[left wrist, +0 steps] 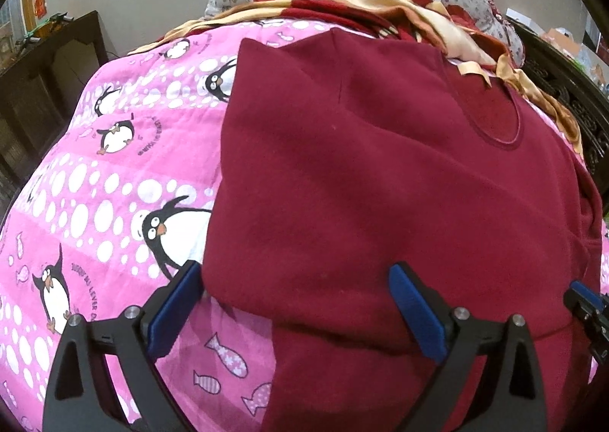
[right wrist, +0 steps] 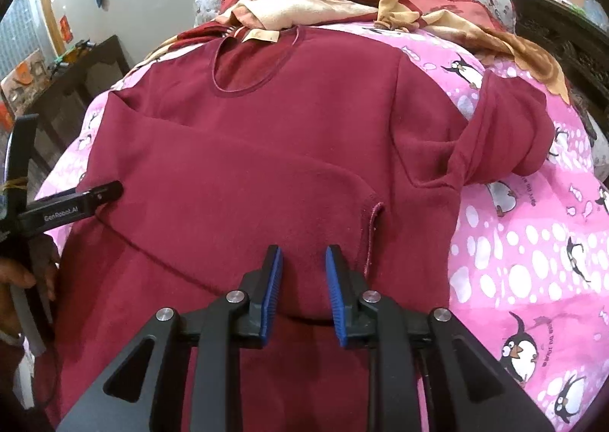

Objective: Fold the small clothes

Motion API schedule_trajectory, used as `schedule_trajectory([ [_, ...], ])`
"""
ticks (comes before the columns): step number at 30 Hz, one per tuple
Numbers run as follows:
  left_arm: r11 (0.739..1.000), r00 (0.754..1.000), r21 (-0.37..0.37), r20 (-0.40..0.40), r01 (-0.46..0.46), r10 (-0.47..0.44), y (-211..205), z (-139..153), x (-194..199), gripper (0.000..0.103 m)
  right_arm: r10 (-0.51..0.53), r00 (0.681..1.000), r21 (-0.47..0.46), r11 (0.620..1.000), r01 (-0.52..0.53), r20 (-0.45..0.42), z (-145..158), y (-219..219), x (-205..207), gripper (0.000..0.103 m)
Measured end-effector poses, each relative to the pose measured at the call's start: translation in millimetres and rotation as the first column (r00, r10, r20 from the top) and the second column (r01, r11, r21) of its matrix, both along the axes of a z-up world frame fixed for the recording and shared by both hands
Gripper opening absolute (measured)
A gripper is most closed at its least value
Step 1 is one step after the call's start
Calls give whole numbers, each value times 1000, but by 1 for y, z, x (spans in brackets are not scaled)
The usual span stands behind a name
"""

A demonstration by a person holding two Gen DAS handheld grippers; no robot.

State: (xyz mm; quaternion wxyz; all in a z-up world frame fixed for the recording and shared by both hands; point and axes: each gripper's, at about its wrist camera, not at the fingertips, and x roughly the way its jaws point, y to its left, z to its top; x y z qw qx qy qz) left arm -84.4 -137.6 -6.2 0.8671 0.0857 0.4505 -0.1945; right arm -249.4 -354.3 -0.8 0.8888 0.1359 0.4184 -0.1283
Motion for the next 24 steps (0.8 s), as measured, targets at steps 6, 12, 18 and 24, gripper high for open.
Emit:
schedule_trajectory([
  [6,1000,1000,13,-3,7,-7,1,4,-5,100,3,1000,15,1000,-3,14,0,0,0,42],
  [12,1000,999,-3,30,17,-17,10,21,-24,100,3,999,26,1000,-4,32,-1,-2,-3,42],
  [18,997,999,-80,31,-13,15,33,37,-38,100,4,999,28,1000,-5,41,-2,-2,-4,43],
  [24,993,996,-86,25,-78,81,60,42,-38,100,4,999,29,1000,-5,47,-3,-3,-6,43],
])
